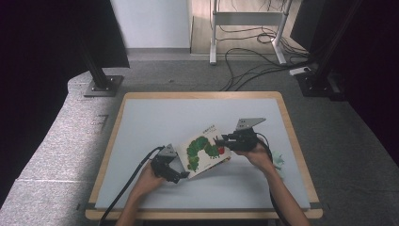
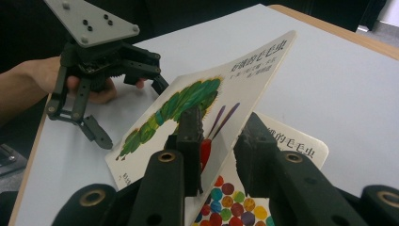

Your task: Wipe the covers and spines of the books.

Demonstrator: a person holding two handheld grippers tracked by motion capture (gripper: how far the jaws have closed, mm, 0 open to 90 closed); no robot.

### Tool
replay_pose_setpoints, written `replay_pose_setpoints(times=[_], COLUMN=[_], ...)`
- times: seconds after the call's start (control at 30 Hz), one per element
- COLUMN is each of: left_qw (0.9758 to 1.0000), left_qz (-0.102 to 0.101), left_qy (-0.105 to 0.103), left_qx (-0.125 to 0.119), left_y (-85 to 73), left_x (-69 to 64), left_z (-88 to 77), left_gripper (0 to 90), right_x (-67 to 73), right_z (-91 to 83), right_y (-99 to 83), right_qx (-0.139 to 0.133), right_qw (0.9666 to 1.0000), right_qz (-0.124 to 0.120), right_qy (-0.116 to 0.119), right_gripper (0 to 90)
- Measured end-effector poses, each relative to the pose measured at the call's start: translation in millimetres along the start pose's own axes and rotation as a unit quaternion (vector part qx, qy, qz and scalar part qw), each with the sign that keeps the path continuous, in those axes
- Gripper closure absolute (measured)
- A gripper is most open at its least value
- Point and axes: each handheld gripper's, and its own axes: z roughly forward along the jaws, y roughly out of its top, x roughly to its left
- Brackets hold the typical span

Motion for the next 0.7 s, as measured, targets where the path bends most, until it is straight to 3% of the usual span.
replay_pose_setpoints(times=[0.1, 0.33, 0.53, 0.7], left_qw=[0.9998, 0.9999, 0.9996, 0.9989], left_qz=[-0.012, -0.006, 0.003, 0.011], left_qy=[-0.001, 0.009, 0.022, 0.034], left_qx=[-0.013, -0.007, -0.016, -0.031], left_y=[1.0, 5.3, 8.0, 10.2], left_x=[0.9, -6.2, -11.5, -14.9], left_z=[0.6, 2.3, 3.1, -3.4], left_gripper=[0.0, 0.0, 0.8, 10.5], right_x=[1.9, 0.0, -0.3, -0.2], right_z=[-3.0, -5.5, -6.3, -6.4], right_y=[-1.2, -8.2, -16.0, -20.8], right_qx=[0.001, 0.005, 0.026, 0.051], right_qw=[1.0000, 0.9998, 0.9987, 0.9966], right_qz=[0.000, 0.020, 0.035, 0.044], right_qy=[-0.001, -0.006, -0.025, -0.046], right_gripper=[72.1, 70.1, 66.8, 63.4])
